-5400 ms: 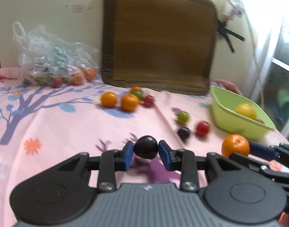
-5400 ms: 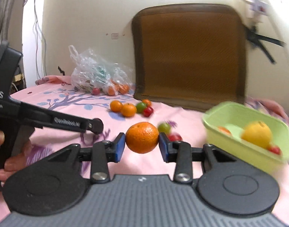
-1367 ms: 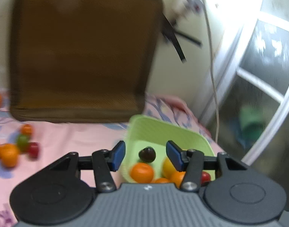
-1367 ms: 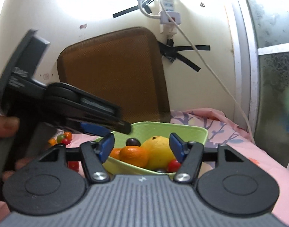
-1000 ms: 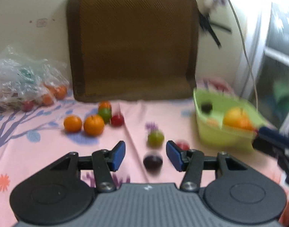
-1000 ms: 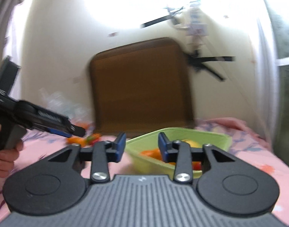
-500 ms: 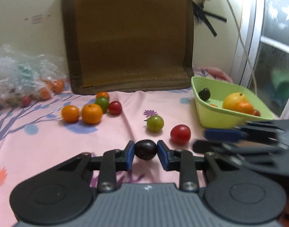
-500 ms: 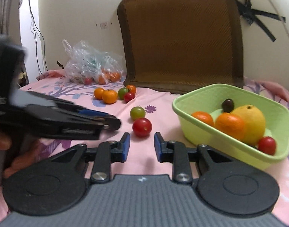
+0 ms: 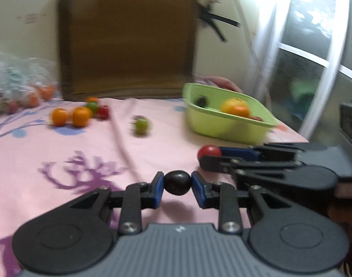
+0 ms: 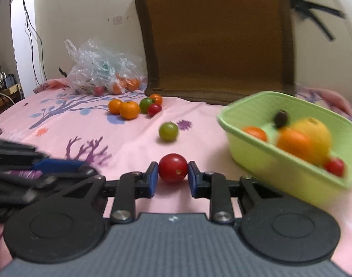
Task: Organize fruits
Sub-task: 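Grasp another dark cherry tomato with the left gripper while the right grasps a red one, then lower both cherry tomatoes into the green basket and open both grippers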
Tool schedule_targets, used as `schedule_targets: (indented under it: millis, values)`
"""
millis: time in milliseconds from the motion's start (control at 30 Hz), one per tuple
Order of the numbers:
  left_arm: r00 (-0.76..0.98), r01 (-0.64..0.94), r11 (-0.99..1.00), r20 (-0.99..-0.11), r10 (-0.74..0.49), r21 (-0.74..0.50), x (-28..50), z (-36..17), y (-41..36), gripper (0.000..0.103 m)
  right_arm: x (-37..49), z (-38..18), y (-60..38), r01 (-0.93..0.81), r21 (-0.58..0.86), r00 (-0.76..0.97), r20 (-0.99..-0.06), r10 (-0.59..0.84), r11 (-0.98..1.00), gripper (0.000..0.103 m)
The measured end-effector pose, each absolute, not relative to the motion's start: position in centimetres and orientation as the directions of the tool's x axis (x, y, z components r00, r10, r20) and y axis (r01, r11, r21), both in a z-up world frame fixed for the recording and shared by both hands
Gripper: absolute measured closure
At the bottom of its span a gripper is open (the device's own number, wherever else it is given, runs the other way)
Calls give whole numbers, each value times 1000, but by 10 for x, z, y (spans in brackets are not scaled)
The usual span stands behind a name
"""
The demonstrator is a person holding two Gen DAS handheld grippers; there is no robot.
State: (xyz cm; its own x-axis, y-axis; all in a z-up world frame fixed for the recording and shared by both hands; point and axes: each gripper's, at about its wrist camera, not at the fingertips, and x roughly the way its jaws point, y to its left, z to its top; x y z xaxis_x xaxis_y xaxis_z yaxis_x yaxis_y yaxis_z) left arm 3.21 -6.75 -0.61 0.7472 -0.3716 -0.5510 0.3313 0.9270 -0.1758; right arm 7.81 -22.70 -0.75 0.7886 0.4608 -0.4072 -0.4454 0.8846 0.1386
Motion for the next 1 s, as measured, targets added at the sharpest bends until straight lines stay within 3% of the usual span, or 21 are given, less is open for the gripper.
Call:
schedule_targets:
  millis: [167,333,433,533,567,633,800,1000]
  values:
    - [720,416,903,-566,-401,-111,27,-14,-110,76,26,-14,-268,-373,139,837,-377,397,918,73]
    - [742,411,911,-568,-355,-33,24,-21,-132,75,5,-24,-297,-295,96,861,-404,308,951,72]
    - [742,397,917,-576,-342,-33,25,-22,-132,65,6,-26,-302,-309,116,852,-407,329,944,71]
    - [745,394,919,-578,-333,-22,26,-22,-134,68,8,-27,-298,-316,107,847,-417,331,943,70]
    - [746,397,918,-576,-334,-18,26,-22,-135,77,7,-27,-298,-317,104,847,-417,331,943,71]
    - [743,410,912,-573,-345,-18,28,-17,-136,77,5,-28,-299,-329,113,844,-409,345,938,72]
    - [765,407,911,-521,-380,-66,56,20,-140,77,2,-21,-317,-306,189,879,-320,353,933,73]
    - [765,360,910,-493,-414,-206,129,54,-152,77,34,12,-347,-175,214,964,-162,212,961,73]
